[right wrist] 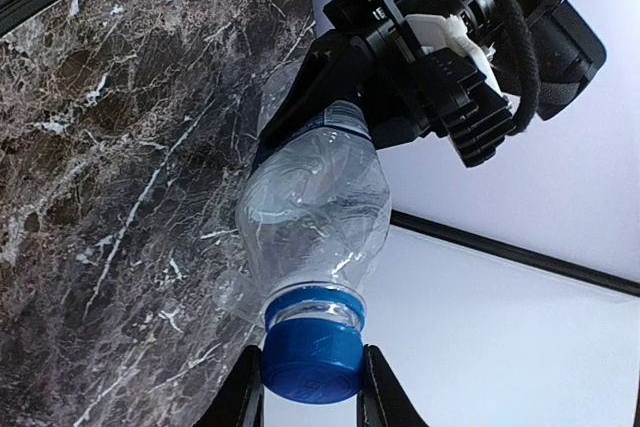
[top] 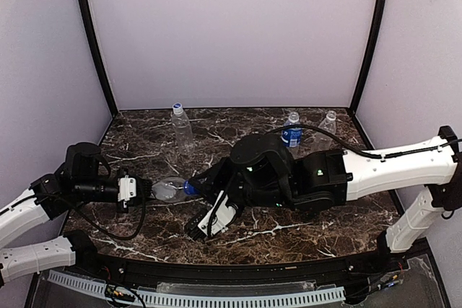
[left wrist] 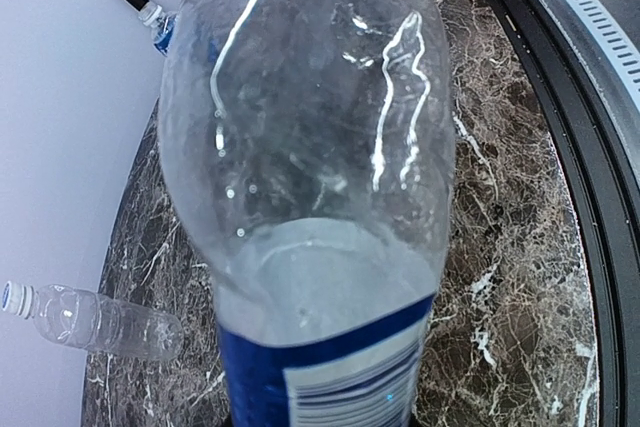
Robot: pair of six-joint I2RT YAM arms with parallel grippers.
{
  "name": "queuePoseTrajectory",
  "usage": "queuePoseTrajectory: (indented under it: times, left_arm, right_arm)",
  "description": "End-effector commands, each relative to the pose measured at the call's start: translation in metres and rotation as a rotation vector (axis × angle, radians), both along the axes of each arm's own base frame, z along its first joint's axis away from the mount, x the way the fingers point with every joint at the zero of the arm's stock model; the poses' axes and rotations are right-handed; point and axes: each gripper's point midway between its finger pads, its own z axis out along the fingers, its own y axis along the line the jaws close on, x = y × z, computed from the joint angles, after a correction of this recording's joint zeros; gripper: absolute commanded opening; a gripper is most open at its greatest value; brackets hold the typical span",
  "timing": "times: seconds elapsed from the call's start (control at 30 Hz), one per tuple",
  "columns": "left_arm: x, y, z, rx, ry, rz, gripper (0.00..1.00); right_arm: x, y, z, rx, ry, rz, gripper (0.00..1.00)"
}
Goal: Unscrew the bottle caps
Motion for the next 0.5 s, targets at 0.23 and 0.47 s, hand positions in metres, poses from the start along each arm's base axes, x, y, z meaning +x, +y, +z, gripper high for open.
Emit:
queuePoseTrajectory:
  times: [0.23, 0.47]
  left_arm:
    - [-0.008, 0.002, -0.002, 0.004, 0.024, -0.022, 0.25]
    - [-0.005, 0.005, -0.003, -0.003, 0.009, 0.008, 0.24]
  right_arm:
    - [0.004, -0.005, 0.044, 0.148, -0.073, -0.009, 0.0]
    - [-0.009, -0.048, 0.101, 0.362, 0.196, -0.031, 0.0]
